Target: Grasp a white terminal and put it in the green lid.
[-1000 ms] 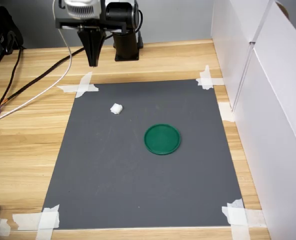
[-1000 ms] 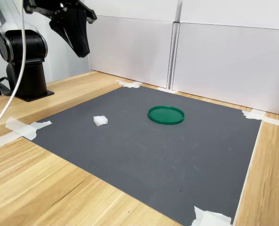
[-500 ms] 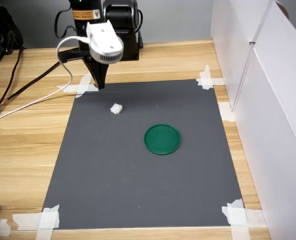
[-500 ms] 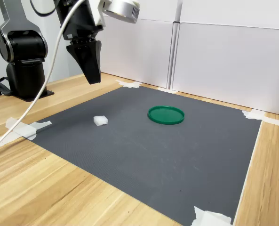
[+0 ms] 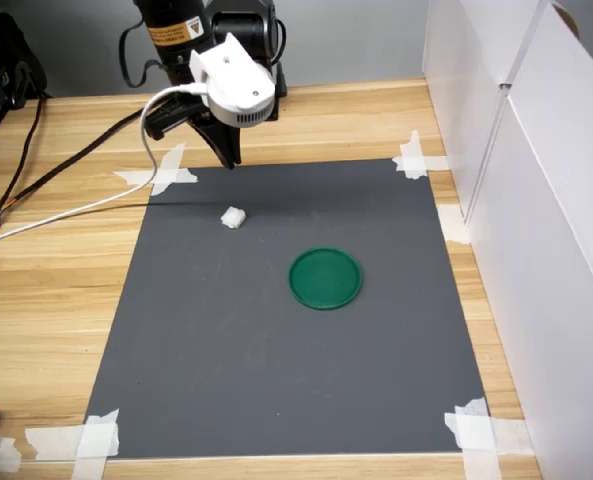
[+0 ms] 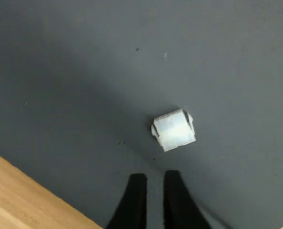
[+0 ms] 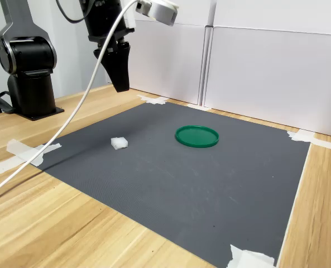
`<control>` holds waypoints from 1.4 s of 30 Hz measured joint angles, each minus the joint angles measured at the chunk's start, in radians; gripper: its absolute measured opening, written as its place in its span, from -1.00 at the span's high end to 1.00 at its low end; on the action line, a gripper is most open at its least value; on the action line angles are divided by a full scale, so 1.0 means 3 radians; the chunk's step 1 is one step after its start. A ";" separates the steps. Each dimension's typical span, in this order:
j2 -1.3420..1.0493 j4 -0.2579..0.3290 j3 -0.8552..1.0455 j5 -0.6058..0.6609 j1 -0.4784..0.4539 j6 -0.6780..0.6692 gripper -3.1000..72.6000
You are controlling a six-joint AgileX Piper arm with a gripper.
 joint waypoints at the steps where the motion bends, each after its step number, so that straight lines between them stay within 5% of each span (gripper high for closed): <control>1: 0.0003 -0.0010 -0.0004 0.0004 0.0000 0.0000 0.50; 8: 0.0003 -0.0154 -0.0004 -0.0159 0.0000 0.0301 -0.52; 12: 0.0007 -0.0178 -0.0004 -0.0183 0.0000 0.0394 -0.88; 23: 0.0007 -0.0348 0.0281 -0.0430 0.0000 0.0368 -0.96; 42: 0.0489 -0.0326 0.0531 -0.0861 0.0000 0.0289 -0.96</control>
